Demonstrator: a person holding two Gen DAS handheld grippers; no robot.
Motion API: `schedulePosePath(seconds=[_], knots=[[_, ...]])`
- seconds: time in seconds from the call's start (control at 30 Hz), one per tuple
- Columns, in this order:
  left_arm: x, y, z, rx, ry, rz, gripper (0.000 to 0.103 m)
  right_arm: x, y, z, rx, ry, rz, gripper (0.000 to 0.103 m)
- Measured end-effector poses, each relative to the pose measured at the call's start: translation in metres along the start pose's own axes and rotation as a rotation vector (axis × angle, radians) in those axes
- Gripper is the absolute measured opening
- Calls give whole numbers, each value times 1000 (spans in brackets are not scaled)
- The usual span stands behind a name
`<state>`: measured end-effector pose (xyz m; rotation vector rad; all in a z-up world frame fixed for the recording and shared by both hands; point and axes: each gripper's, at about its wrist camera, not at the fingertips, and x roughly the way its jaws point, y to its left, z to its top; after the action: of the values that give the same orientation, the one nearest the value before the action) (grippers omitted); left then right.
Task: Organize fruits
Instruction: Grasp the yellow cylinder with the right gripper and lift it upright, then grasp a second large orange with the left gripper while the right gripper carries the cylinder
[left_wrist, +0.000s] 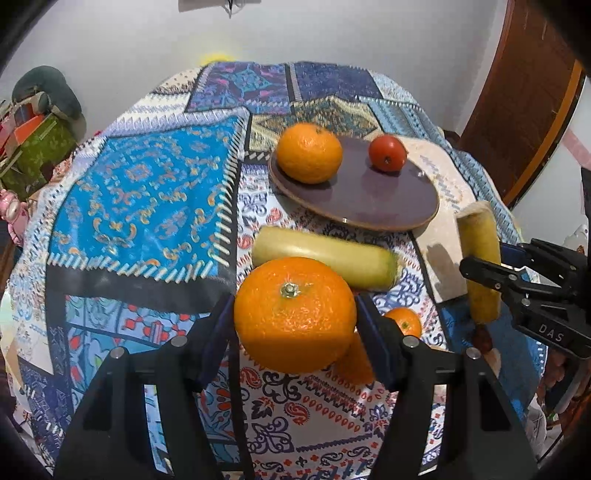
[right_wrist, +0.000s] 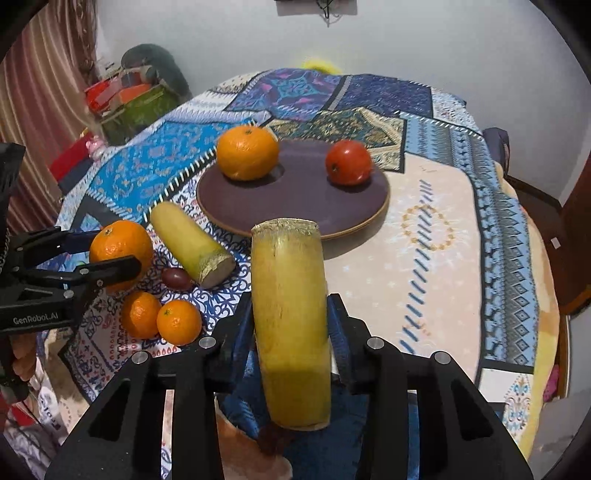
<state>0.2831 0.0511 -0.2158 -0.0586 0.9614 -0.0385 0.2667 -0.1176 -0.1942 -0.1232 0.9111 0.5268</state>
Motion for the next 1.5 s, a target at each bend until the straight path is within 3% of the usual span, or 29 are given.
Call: schedulePosePath(seconds=[0.37, 0.67, 1.07, 1.5], knots=[[-32, -11, 26, 17, -94, 12, 65, -38, -14, 16, 19, -98, -27, 35], [-35, -25, 52, 52, -139, 0, 65, -57, -22, 38, 26, -173, -40, 35], [-2, -30, 77, 59, -125, -3, 65, -31, -20, 63, 10, -182, -19, 35], [43, -27, 89, 66, -75, 2, 65, 12, -14, 80, -34, -127, -5, 36]])
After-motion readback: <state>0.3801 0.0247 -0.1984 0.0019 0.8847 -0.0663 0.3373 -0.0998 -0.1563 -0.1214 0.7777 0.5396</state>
